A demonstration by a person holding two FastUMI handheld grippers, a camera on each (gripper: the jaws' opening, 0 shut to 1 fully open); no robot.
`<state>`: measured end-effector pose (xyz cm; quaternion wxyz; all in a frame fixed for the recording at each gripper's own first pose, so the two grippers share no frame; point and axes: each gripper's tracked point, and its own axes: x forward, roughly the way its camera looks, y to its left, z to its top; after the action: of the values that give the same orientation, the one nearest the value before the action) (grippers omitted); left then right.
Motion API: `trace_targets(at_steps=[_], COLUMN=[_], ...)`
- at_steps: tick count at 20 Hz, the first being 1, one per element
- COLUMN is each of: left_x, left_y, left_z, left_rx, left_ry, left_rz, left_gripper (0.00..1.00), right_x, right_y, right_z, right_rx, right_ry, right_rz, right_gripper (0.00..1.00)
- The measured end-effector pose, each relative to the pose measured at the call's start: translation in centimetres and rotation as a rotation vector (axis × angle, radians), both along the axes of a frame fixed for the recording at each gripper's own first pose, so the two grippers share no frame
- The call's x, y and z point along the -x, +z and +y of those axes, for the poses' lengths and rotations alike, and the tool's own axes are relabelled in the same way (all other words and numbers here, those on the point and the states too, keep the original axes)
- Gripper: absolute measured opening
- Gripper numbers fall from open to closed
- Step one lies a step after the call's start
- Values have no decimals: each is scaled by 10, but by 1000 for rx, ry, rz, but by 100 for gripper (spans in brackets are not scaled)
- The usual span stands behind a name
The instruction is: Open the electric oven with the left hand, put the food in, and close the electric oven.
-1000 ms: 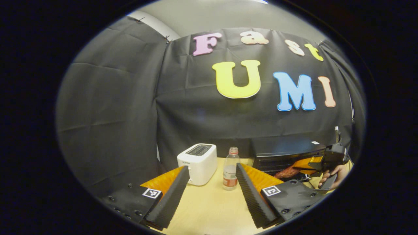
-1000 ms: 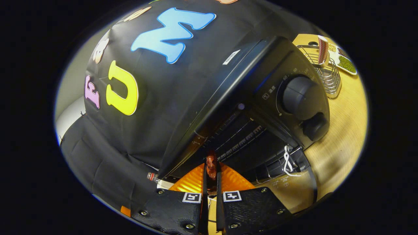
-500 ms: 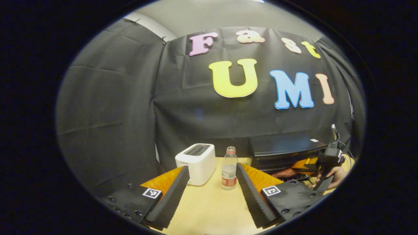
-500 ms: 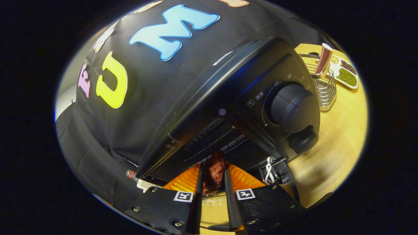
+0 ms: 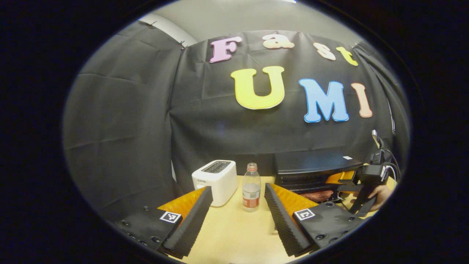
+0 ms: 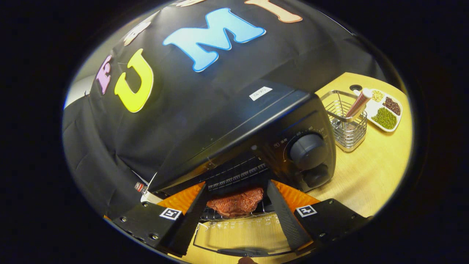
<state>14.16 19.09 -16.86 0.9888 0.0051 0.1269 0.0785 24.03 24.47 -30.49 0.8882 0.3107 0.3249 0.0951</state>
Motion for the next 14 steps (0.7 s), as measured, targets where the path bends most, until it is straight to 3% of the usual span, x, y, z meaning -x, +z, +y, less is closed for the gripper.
trace_targets(at_steps=[8, 9, 14], left_x=[22, 24, 36], left_y=[-23, -27, -53], left_z=[-53, -60, -93], left_rx=[38, 42, 65], left_ry=[-64, -73, -123], left_rz=[41, 52, 112], left_gripper=[100, 96, 100], right_x=[54, 61, 90], right_y=[64, 71, 98], right_z=[-19, -24, -55], right_rx=[125, 148, 247], right_ry=[123, 133, 135], right_rz=[-157, -179, -262], right_gripper=[98, 98, 98])
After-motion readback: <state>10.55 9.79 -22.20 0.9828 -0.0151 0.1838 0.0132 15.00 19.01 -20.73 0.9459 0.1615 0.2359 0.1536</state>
